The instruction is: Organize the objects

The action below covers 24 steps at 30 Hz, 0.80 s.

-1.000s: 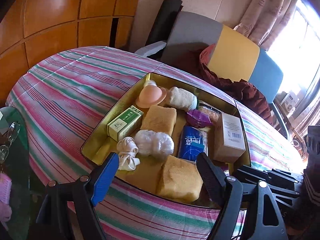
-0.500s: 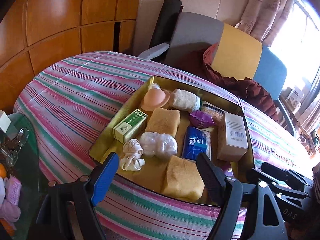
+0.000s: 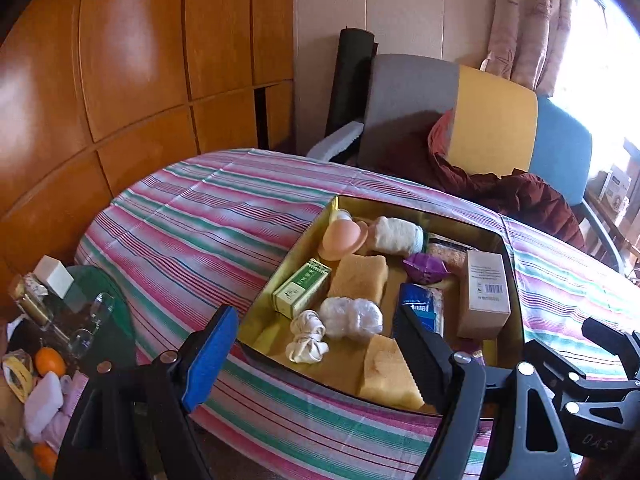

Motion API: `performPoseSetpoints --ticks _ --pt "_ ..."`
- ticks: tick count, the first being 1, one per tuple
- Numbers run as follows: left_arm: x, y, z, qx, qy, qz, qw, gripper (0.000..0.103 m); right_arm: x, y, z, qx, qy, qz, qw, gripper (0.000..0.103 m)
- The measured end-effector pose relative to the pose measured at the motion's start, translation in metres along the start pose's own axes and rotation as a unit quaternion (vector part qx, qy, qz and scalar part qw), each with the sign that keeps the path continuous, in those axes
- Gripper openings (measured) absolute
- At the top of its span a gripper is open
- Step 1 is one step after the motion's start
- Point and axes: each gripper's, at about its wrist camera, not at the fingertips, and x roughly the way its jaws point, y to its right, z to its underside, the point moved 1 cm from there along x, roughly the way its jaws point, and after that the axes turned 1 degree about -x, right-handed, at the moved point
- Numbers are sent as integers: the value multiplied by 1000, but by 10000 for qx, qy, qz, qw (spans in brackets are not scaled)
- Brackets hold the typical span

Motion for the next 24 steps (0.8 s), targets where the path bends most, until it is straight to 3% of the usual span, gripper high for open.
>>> performPoseSetpoints --ticks 14,24 --pt "-6 0 0 303 -202 -337 9988 81 -5 -21 -8 259 -47 386 9989 103" --pt "-5 0 2 356 -427 -190 9983 79 -5 -20 -11 521 -134 760 9957 103"
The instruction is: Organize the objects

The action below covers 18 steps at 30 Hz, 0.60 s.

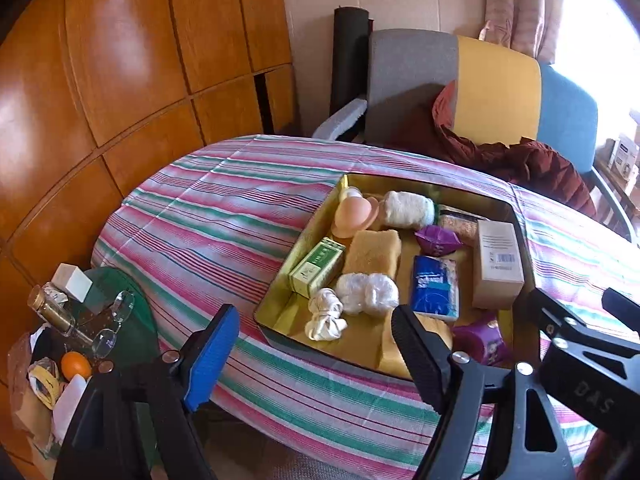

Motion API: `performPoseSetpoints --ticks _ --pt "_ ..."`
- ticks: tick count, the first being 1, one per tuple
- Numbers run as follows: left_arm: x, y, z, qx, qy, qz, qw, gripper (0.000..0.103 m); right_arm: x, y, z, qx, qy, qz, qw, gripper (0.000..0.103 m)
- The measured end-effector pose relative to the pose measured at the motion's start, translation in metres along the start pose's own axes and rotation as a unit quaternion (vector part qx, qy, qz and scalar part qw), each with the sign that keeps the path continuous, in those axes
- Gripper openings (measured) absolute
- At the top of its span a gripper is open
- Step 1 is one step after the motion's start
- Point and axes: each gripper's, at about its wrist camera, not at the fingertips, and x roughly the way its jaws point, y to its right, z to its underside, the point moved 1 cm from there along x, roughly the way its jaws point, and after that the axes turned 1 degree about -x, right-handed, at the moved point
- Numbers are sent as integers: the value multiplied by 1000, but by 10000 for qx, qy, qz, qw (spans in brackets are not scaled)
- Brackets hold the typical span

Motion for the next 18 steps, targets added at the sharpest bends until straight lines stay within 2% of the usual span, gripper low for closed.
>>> performPoseSetpoints --ticks 3,18 --pt "-1 0 -1 -9 -30 93 10000 74 -1 -1 1 35 28 2 10000 103" --pt "4 4 1 59 -113 156 9998 73 1 10 -1 297 43 119 9995 103"
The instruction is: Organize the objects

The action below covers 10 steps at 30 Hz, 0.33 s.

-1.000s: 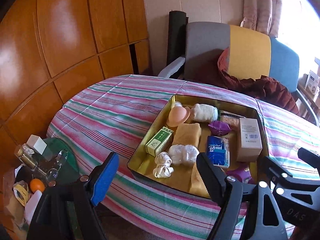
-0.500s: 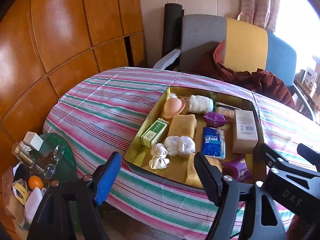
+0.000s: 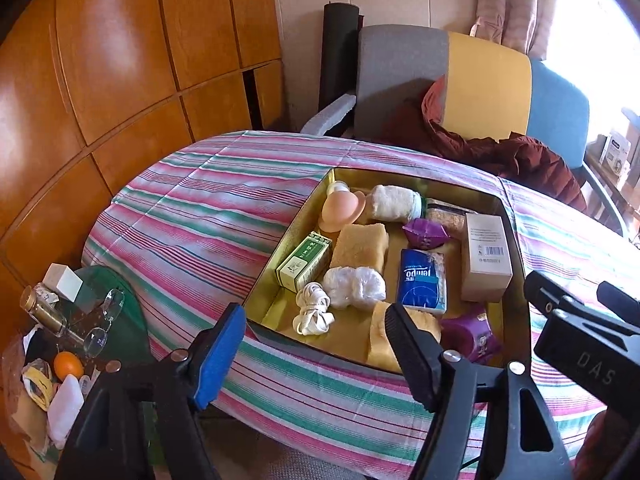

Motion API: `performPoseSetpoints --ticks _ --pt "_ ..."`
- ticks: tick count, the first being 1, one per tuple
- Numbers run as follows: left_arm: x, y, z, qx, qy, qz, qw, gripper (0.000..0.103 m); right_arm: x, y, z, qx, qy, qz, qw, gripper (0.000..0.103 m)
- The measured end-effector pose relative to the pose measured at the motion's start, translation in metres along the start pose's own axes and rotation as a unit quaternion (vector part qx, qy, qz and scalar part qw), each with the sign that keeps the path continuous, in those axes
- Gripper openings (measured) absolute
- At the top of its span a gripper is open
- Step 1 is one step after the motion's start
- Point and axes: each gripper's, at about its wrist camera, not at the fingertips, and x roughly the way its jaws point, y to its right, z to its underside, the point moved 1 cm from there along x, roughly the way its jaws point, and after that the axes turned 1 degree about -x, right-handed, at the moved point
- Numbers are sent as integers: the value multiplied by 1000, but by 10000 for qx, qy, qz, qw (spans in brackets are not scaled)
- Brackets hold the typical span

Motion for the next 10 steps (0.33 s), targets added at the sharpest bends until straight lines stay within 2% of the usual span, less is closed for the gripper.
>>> performPoseSetpoints --ticks 2,4,10 --pt "2 -1 0 -33 -64 47 10000 72 0 1 0 6 1 5 10000 103" --pt "5 -2 1 -65 -130 54 9999 68 1 1 0 11 -4 2 10000 103" --pt "10 -3 3 -72 -181 -18 9998 66 2 3 1 33 -39 -8 10000 103"
